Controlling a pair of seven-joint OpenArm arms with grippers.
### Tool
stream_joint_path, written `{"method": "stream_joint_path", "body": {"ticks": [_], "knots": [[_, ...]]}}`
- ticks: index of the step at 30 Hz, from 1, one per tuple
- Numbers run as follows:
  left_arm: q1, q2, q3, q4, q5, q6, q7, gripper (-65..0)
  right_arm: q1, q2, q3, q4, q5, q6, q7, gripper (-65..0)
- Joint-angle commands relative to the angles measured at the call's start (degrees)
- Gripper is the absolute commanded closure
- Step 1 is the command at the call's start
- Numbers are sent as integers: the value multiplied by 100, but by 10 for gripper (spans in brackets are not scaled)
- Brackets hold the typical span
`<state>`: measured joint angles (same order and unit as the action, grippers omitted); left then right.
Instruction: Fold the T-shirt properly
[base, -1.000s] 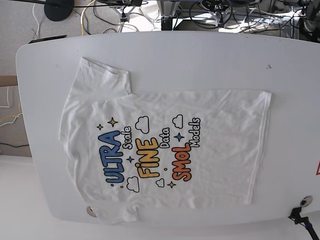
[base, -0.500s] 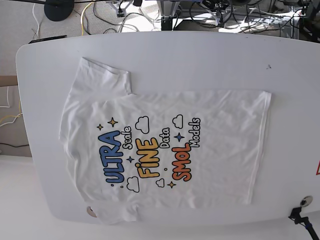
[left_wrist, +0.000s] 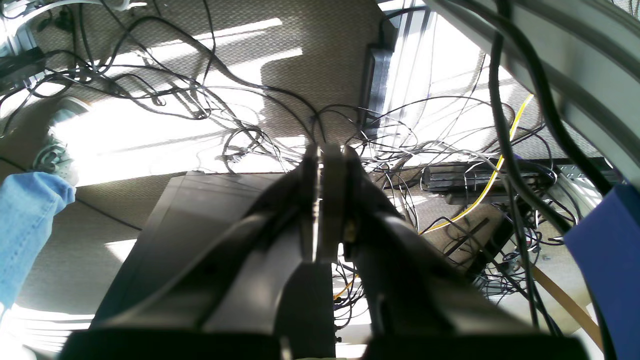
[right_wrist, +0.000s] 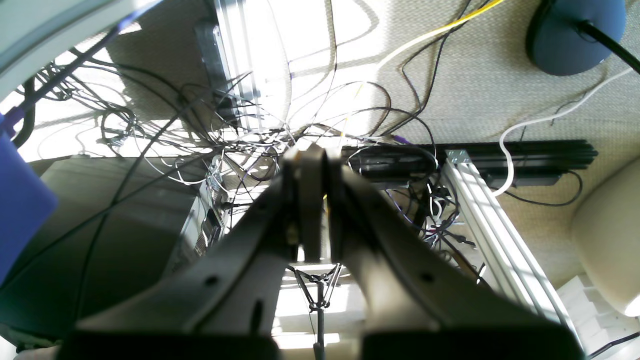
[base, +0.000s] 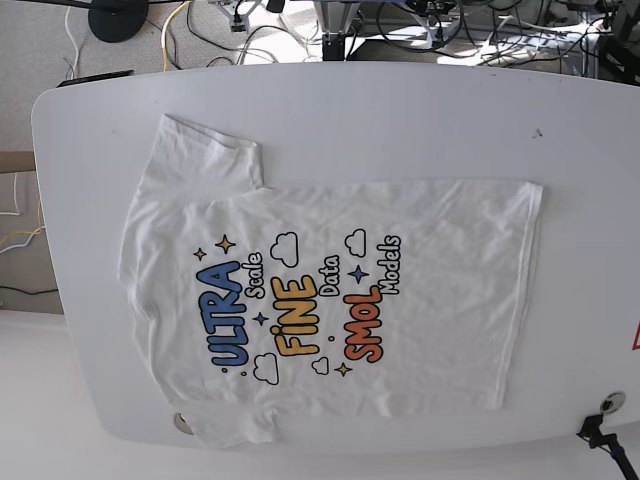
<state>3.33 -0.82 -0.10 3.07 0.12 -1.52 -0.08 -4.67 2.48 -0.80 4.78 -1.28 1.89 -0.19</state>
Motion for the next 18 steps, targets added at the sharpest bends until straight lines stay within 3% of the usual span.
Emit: {"method": "stream_joint_path", "body": {"ticks": [1,5,11,18], "knots": [[40,-10,-3,-4,19,-11,-14,-1,-21,20,-4,-7,0,-9,-3,-5],[172,-10,-3,58,10,-11,-23,0,-127,20,-4,133,0,-9,67,-4],[937,-37,-12,1253,10,-20,12,-1,-1226,38,-4,2024,-8,-53,155,-6],[1807,-133,-12,2317,10,-20,-23,-1,-1955,38,5,2955,0,-44,155,-4]]}}
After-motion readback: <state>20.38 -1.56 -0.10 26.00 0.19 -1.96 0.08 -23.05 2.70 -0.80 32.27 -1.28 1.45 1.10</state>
